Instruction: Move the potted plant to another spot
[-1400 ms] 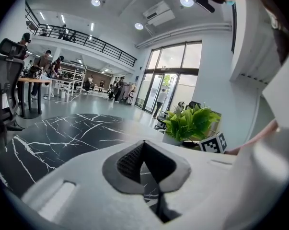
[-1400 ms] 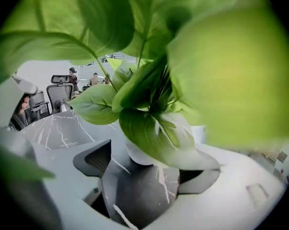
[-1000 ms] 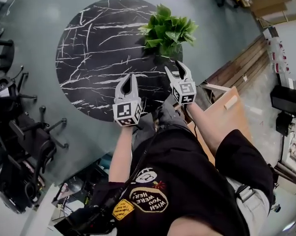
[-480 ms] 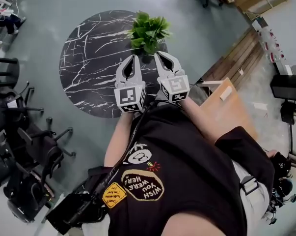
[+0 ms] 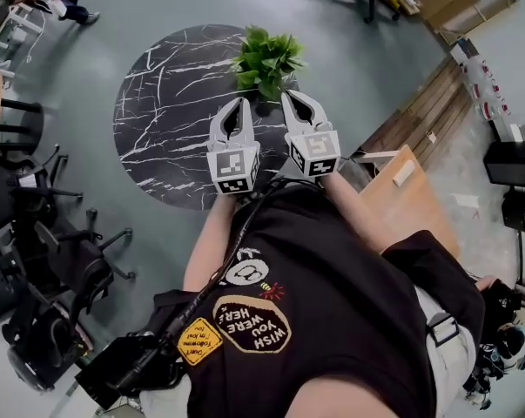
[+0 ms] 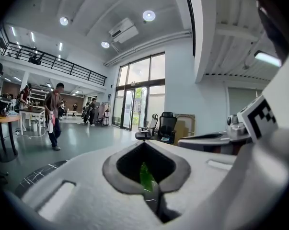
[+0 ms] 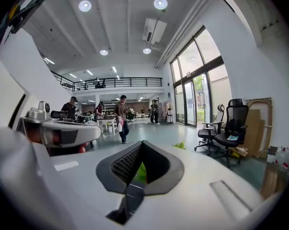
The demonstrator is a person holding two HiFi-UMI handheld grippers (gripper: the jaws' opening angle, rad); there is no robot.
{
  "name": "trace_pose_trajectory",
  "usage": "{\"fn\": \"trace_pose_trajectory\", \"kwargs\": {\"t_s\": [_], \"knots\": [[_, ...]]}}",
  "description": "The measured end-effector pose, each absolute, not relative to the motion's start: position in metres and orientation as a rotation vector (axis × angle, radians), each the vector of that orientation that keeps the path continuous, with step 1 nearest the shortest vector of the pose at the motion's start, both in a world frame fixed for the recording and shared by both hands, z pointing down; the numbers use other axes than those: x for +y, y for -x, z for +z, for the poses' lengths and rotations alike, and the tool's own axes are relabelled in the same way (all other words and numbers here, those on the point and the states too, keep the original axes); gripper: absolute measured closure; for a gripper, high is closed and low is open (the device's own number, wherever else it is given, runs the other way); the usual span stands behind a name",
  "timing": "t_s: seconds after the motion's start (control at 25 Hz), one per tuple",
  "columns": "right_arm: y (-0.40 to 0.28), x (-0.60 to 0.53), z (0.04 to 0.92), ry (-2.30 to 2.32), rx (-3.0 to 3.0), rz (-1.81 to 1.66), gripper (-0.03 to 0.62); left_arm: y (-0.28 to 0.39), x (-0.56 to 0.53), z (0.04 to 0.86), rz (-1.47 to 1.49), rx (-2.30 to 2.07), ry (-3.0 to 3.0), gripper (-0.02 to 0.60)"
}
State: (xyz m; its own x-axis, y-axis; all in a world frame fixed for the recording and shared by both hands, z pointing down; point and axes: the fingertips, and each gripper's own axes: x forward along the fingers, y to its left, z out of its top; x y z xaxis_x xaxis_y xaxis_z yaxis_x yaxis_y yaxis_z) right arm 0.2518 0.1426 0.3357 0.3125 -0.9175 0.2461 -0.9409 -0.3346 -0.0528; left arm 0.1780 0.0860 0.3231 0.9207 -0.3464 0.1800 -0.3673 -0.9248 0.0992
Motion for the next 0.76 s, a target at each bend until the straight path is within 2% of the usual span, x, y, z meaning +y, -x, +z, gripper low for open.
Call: {"fn": "trace_pose_trajectory", "kwargs": {"t_s": [0.76], "knots": [[-0.239,0.151,0.333,-2.436,-1.786,0.364,0.592,-0.168,0.095,0.315,0.207,-0.566,-2.941,0.578]]}}
